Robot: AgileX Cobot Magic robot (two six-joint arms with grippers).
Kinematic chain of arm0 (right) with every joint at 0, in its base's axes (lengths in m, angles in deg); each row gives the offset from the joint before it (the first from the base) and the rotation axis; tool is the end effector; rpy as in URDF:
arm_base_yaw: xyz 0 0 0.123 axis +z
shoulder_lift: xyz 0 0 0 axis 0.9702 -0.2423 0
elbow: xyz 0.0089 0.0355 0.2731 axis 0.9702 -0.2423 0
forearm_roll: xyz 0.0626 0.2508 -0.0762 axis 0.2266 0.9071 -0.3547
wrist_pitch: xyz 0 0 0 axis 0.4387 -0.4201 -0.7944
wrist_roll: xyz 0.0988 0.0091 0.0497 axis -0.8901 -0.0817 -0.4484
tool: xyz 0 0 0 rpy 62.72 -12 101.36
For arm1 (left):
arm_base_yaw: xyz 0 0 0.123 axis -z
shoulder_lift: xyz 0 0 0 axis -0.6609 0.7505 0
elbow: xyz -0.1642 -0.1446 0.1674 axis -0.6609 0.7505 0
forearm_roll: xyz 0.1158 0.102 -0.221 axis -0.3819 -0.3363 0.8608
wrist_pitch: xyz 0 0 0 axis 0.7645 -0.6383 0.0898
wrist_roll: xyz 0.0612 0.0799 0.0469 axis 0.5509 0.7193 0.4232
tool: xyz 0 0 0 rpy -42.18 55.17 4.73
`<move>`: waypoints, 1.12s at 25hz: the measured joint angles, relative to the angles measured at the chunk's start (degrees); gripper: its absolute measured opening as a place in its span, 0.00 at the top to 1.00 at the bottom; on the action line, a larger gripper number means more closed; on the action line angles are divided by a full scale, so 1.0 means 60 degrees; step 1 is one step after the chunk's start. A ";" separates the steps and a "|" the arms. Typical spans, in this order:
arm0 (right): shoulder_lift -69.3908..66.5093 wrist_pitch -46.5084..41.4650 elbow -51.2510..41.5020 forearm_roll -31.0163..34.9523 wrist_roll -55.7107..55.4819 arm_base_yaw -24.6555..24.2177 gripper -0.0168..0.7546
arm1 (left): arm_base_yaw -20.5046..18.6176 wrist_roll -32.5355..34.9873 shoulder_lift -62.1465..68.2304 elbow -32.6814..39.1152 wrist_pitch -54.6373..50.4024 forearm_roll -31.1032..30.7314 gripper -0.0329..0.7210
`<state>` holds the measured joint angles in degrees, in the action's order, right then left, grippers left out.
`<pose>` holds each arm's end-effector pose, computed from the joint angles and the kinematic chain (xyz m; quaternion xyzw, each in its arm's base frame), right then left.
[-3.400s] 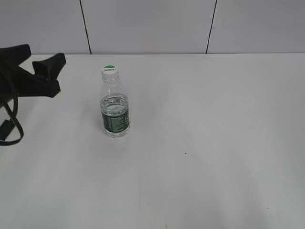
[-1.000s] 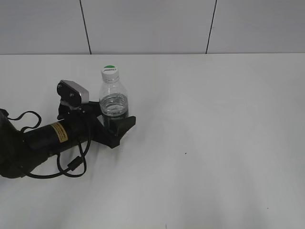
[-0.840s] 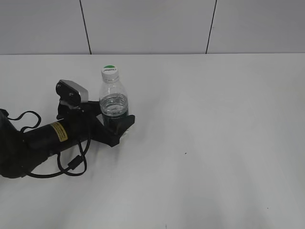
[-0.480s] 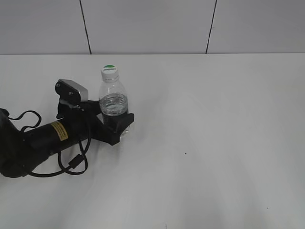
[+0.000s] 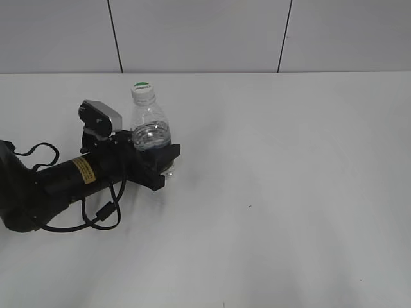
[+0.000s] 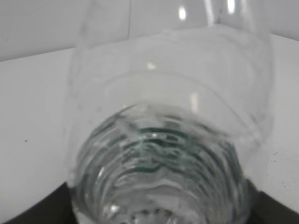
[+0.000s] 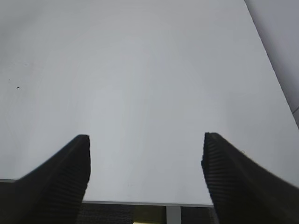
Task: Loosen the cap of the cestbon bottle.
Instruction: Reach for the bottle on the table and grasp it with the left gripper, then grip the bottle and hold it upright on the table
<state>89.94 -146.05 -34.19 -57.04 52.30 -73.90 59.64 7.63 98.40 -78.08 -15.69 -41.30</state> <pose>0.0335 0.0031 0.2789 -0.1024 0.8500 -0.0329 0.5157 0.3250 -0.1638 0.0312 0.2755 0.7259 -0.2871 0.5610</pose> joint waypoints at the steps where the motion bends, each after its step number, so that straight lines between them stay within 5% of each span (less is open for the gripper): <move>1: 0.0000 0.0000 0.0000 0.0000 0.0000 0.0000 0.24 | 0.0000 0.0000 0.0000 0.0000 0.0000 0.0000 0.42; 11: 0.0000 0.0000 0.0000 0.0000 0.0000 0.0000 0.24 | 0.0000 0.0000 0.0000 -0.0007 0.0000 -0.0192 0.42; 20: 0.0000 0.0000 0.0000 0.0000 0.0000 0.0000 0.24 | 0.0000 0.0000 -0.0692 -0.0007 -0.0309 -0.2977 0.42; 28: 0.0000 0.0000 0.0000 0.0000 0.0000 0.0000 0.24 | 0.0427 -0.0324 -0.0783 -0.0019 -0.0356 -0.3691 0.42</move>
<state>89.94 -146.05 -34.19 -57.04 52.30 -73.90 62.20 5.69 93.71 -78.20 -17.83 -63.44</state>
